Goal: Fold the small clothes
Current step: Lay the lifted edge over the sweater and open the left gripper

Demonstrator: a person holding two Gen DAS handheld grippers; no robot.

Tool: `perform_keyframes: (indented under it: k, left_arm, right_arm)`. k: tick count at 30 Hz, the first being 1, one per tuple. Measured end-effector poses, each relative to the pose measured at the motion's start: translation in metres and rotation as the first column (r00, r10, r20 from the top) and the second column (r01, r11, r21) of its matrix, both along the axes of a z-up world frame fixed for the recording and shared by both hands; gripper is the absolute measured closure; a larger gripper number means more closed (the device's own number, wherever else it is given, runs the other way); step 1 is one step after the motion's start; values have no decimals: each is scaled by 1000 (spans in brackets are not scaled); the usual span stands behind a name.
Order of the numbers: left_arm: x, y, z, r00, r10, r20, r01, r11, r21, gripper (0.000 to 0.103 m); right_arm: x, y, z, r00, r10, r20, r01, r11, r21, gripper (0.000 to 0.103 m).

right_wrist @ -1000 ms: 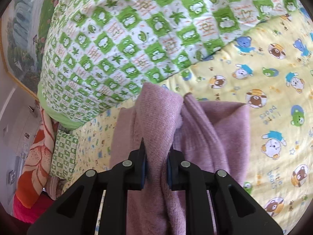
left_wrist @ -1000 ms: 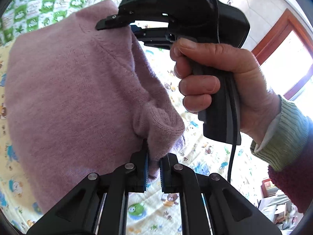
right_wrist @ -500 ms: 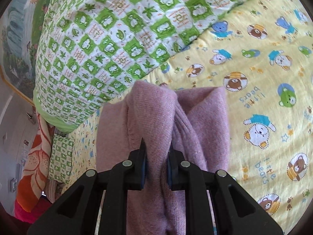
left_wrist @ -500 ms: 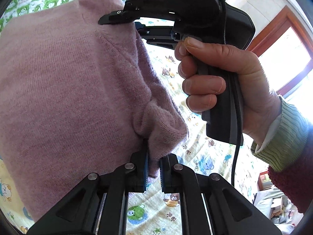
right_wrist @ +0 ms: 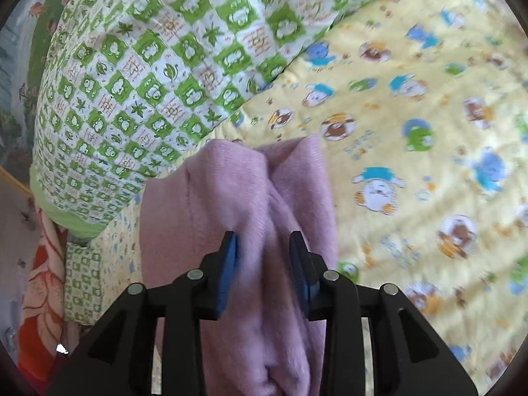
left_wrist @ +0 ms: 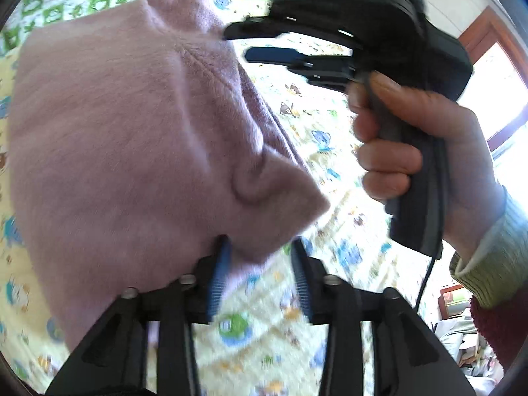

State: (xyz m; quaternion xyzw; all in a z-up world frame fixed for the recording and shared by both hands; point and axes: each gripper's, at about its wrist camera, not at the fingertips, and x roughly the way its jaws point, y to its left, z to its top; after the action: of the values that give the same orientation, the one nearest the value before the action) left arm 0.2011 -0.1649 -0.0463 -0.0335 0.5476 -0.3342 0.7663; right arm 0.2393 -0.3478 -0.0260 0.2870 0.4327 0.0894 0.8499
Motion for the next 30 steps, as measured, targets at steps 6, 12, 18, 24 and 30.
perform_keyframes:
  k: [6, 12, 18, 24, 30]
  left_arm:
    - [-28, 42, 12, 998, 54, -8, -54, 998, -20, 46]
    - [-15, 106, 10, 964, 256, -67, -259, 965, -44, 40]
    - [21, 154, -1, 880, 457, -128, -464, 885, -33, 37]
    - [48, 163, -16, 827, 545, -141, -548, 836, 16, 35]
    - [61, 150, -26, 821, 555, -134, -551, 832, 70, 35]
  right_arm:
    - [-63, 6, 23, 999, -42, 33, 43, 998, -38, 68]
    - [-92, 16, 17, 999, -33, 25, 34, 999, -22, 67]
    - [-61, 24, 0, 998, 61, 7, -61, 998, -14, 63]
    - [-27, 24, -16, 993, 117, -4, -117, 992, 43, 62]
    - [-11, 34, -20, 981, 196, 13, -196, 978, 64, 92]
